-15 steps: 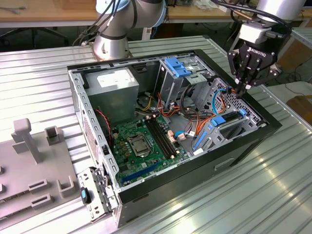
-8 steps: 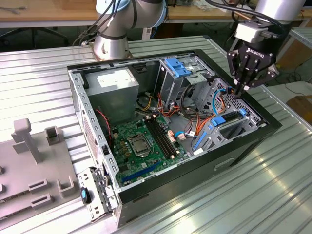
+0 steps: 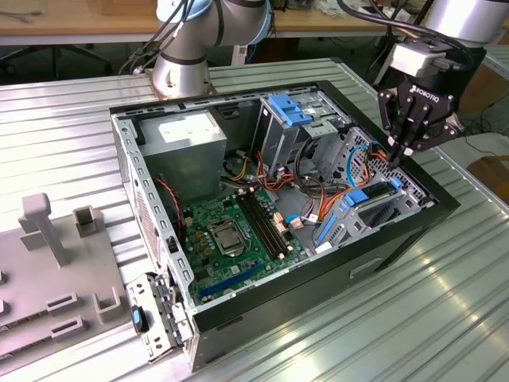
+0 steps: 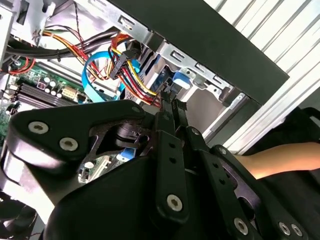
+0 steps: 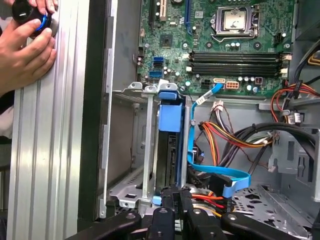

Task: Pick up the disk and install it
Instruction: 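Insert the first disk wire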

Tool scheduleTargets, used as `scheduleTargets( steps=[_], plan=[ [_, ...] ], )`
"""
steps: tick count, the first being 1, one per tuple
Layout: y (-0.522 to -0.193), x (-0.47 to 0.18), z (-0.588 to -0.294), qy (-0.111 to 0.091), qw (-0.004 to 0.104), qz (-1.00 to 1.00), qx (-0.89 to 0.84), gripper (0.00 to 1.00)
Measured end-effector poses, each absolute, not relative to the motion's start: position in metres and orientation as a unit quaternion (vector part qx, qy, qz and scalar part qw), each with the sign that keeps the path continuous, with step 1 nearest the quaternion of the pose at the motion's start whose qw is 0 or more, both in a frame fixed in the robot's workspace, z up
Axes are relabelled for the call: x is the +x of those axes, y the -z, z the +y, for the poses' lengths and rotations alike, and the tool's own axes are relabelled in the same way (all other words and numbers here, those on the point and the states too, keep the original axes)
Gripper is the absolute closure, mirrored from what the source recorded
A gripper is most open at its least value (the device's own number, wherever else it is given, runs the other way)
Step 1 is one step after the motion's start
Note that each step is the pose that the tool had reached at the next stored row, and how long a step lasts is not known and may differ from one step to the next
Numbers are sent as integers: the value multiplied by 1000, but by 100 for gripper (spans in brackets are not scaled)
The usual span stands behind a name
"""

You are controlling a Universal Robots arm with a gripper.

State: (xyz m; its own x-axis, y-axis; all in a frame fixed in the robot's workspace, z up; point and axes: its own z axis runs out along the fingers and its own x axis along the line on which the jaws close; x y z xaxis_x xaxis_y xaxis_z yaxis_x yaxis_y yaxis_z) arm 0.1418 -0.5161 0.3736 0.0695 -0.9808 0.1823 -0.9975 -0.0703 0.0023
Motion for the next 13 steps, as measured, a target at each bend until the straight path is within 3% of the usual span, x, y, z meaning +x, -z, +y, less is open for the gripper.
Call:
scheduleTargets(
  steps=[3, 8, 13],
  plan=[
    [-373, 137, -518, -69, 56, -680, 728, 84],
    [-370, 137, -520, -66, 55, -691, 718, 84],
    [-369, 130, -532, -57, 29, -693, 718, 84]
  ],
)
